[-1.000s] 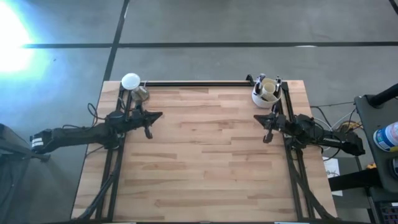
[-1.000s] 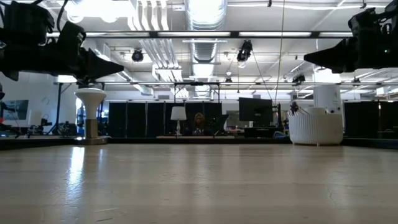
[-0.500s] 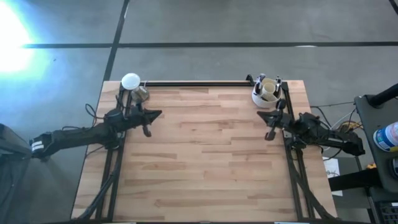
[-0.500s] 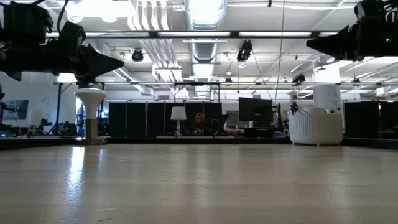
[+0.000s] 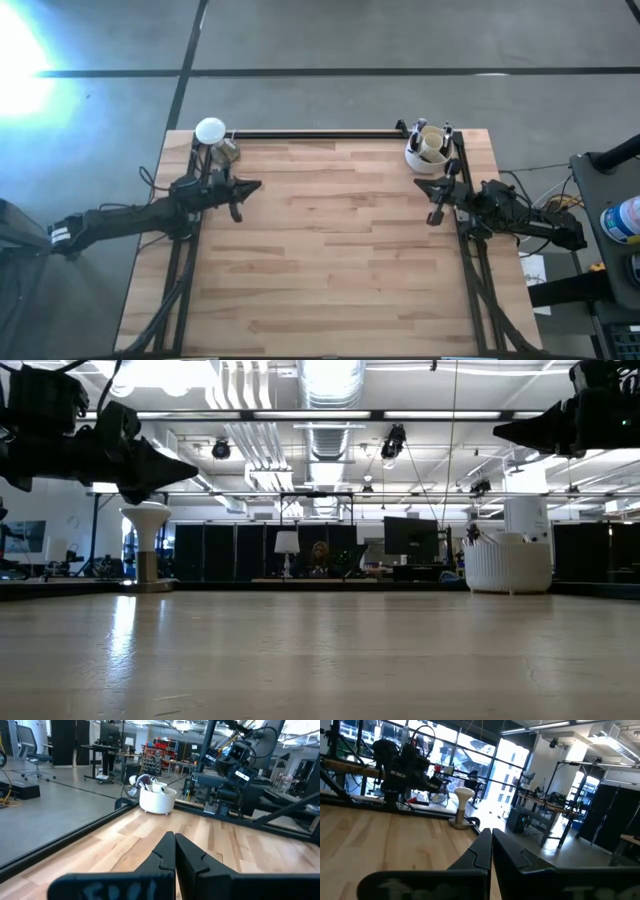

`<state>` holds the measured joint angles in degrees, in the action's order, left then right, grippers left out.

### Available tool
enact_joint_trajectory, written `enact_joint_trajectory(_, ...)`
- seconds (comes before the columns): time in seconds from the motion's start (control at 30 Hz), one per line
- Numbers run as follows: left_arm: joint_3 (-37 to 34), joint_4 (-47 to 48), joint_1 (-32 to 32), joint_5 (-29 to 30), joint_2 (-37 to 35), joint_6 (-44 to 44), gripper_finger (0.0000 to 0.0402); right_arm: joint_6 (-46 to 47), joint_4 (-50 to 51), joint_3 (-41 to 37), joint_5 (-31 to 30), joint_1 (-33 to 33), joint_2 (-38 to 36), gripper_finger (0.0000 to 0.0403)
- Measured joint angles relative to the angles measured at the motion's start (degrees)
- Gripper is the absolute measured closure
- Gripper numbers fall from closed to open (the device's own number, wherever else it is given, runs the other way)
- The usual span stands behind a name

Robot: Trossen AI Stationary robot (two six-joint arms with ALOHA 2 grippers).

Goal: Put items in baskets/containers
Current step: Return to Home Position

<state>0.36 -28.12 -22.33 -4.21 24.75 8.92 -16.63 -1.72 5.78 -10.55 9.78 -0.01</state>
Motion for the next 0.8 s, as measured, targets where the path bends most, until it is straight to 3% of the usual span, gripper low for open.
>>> enact_joint_trajectory(0.33, 0.0, 4.7, -0.2, 0.6, -3.4, -4.9, 0.0401, 2.9, 0.0, 0.0, -0.1, 0.0, 0.0, 0.0394)
enact_joint_trajectory(0.8, 0.0, 4.6, -0.4, 1.7, -4.8, -3.2, 0.0401, 2.8, -0.2, 0.2, -0.1, 0.0, 0.0, 0.0394)
